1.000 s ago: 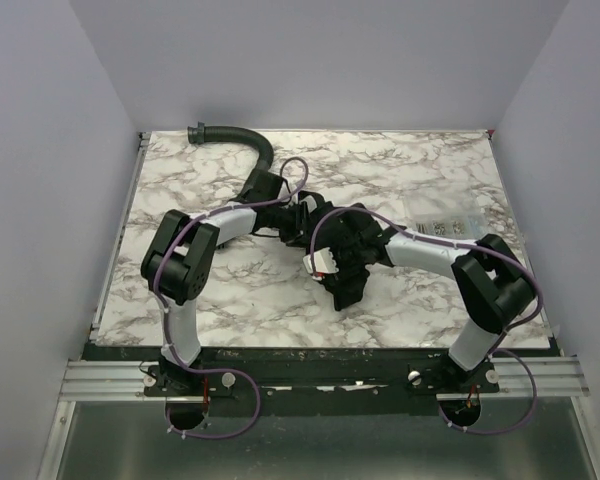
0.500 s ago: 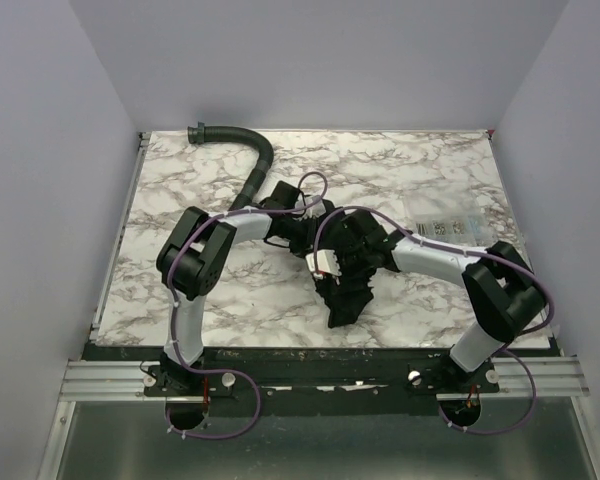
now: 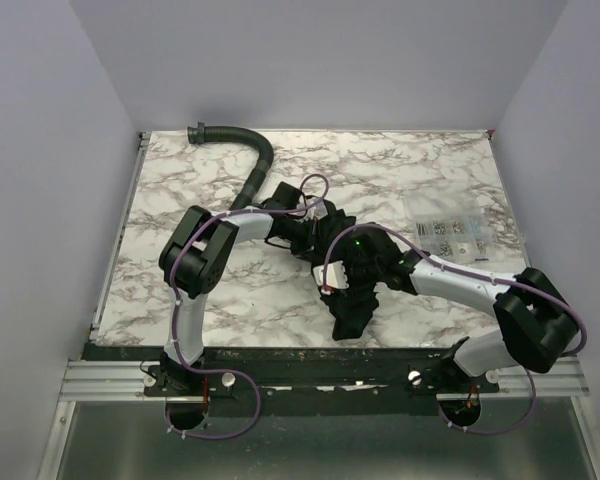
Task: Put away the umbrella
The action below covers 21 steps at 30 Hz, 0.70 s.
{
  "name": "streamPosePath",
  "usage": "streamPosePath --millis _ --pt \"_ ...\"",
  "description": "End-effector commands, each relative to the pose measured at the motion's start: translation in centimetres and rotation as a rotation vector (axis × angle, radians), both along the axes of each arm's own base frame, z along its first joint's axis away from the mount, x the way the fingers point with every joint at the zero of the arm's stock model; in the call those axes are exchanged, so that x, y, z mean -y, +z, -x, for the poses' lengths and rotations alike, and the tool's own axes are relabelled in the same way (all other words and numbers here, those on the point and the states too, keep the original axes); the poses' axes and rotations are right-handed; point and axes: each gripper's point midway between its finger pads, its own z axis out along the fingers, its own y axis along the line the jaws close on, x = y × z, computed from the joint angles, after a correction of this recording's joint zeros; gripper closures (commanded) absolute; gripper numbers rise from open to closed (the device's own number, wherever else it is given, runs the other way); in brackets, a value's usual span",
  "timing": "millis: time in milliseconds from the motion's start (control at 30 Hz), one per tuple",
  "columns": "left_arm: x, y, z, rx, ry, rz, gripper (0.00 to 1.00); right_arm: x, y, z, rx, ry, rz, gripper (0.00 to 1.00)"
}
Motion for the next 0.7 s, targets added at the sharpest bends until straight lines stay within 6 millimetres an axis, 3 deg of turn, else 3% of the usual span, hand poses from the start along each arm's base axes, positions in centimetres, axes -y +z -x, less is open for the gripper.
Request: streamPosePath --millis 0,167,333,433,533,667 --pt "-2.4 -3.7 0.7 -0.110 0.049 -0.104 0.95 0.4 0.7 -0.5 0.067 -0.016 0.011 0.10" --pt "-2.0 -3.0 0.7 -0.110 0.026 -0.077 0.95 0.1 -0.1 -0.5 0.118 0.006 0.011 0.06" --pt "-1.3 -2.7 1.7 -0.132 -0.053 -0.056 0.95 -0.5 -0.9 -3.4 0.240 -0.021 0.035 0.02" --pt "-1.0 -2.4 2.3 -0.141 -0.081 -0.042 0.95 -1.1 -1.5 -4.0 0.232 -0.018 0.044 0.02" --pt "-0.9 -2.1 2.3 -0.141 -0.092 -0.033 0.95 -1.2 -3.1 -3.6 0.149 -0.008 0.094 0.06" --pt "-0.6 -0.9 2.0 -0.123 -0.100 -0.010 0.93 0.1 -6.2 -1.4 -0.029 0.001 0.204 0.19"
